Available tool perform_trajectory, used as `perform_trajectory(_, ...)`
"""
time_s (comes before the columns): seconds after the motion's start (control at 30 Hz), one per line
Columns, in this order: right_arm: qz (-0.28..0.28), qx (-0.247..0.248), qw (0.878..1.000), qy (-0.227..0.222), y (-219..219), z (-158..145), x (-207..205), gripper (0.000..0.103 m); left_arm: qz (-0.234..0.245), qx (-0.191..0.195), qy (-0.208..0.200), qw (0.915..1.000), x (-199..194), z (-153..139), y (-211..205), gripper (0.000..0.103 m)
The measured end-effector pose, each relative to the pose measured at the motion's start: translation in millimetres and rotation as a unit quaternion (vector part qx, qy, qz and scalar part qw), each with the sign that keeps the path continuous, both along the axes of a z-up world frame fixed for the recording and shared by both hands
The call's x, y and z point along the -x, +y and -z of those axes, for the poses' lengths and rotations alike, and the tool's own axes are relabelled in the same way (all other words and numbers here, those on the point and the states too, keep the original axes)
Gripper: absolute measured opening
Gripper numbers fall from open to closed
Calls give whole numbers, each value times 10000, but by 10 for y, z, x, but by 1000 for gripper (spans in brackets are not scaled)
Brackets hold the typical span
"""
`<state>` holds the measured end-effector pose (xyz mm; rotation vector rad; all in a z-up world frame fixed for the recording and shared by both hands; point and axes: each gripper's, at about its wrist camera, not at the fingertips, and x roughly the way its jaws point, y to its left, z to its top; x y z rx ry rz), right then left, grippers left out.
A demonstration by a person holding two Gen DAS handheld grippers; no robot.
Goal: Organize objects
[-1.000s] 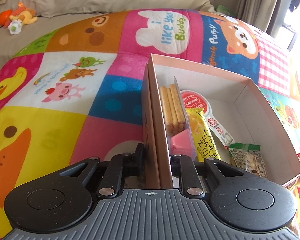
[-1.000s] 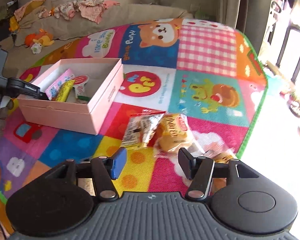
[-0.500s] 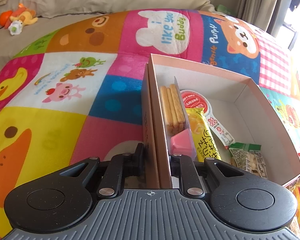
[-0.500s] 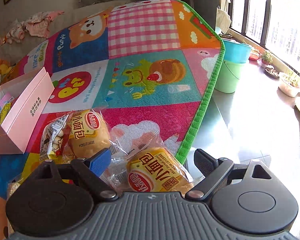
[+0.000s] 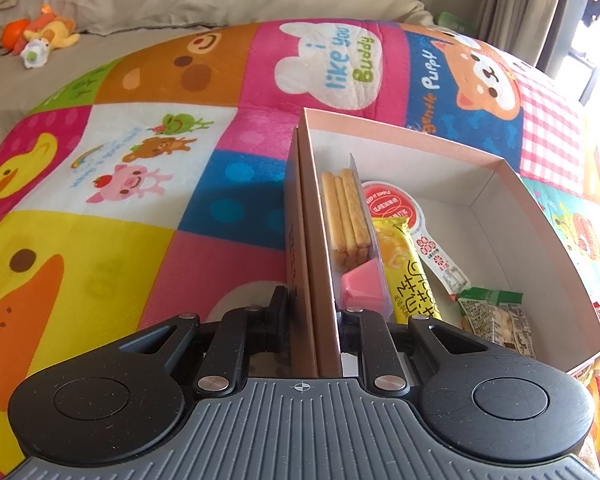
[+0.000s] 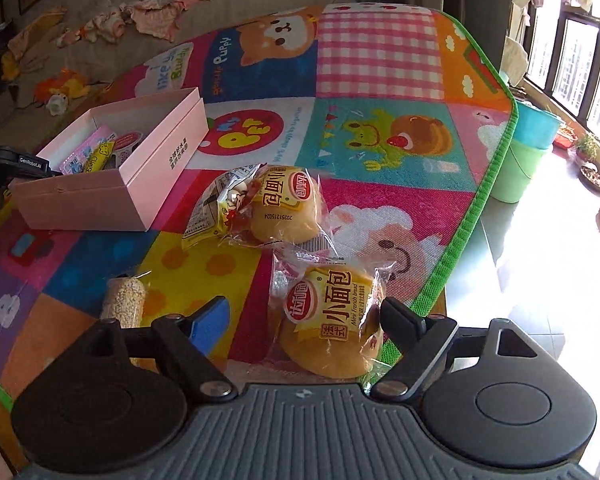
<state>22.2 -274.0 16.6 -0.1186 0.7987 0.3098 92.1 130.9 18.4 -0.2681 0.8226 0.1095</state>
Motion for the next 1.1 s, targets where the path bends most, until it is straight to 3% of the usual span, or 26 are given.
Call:
perform_trajectory(0.1,104,214,9997,-15,82,50,-32,86,21,-11,22,10000,-1,-6,1,19)
perform_trajectory(0.17,183,221,9996,27,90,39,-49,76,51,-64,61,9999,-7,-16,-14,19)
perform_trajectory(0.2,178,175,9997,50,88,12,-44,62,63,-100,82,9999,-11,-21,-24,19)
perform_trajectory(0.3,72,-252,9991,334,124,-61,6,53,74,-159,140,9997,-32,-38,-40,19)
perform_trajectory(0.43,-343,-237,9987,301,363,-195,169,52,95,-136,154,9997,-56,-51,-6,16)
perform_trajectory(0.8,-1249,-801,9887,190,797,-797,244,52,188,-236,32,9995,-38,-55,-24,16)
perform_trajectory(1.1,-1396,-1018,9837,-502,1458,-1100,-395,52,231,-270,-45,9994,-14,-38,-29,16)
